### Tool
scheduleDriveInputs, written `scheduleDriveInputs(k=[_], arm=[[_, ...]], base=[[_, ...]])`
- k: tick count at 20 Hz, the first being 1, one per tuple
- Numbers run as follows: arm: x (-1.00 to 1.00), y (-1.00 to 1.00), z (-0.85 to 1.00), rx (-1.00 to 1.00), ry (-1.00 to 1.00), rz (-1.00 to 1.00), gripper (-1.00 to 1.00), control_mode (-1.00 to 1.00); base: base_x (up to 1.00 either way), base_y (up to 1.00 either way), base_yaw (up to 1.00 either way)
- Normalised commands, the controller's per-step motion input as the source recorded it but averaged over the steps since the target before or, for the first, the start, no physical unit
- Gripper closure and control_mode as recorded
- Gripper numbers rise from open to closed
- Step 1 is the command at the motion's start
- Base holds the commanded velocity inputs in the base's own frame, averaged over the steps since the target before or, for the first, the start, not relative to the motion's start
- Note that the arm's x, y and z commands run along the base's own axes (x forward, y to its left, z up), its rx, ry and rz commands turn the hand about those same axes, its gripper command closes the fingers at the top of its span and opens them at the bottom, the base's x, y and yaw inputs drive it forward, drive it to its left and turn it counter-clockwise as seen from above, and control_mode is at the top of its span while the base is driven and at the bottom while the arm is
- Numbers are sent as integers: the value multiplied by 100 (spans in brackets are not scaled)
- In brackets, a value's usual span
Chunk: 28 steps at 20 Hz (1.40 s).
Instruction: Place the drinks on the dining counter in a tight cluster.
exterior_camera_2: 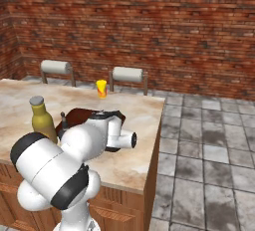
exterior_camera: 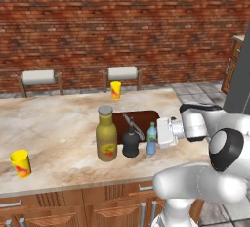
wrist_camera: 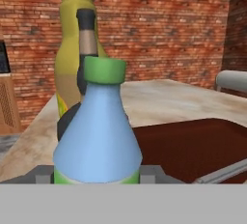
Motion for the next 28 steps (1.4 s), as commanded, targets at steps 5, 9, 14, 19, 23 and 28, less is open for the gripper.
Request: scheduleDriveInputs(k=[5, 9, 14, 19, 23, 28], arm=[[-13, 7, -27, -2, -2, 0, -100, -100], [-11, 4, -16, -2, -6, 0, -100, -100], [-8, 0, -4, 0, -9, 0, -100, -100], [-6, 1, 0, 0, -10, 0, -100, -100], [0, 0, 0, 0, 0, 0, -100, -100], [0, 0, 0, 0, 0, 0, -100, -100]], base=[[0, 0, 0], [0, 0, 0], [0, 0, 0], [0, 0, 0], [0, 0, 0], [0, 0, 0]])
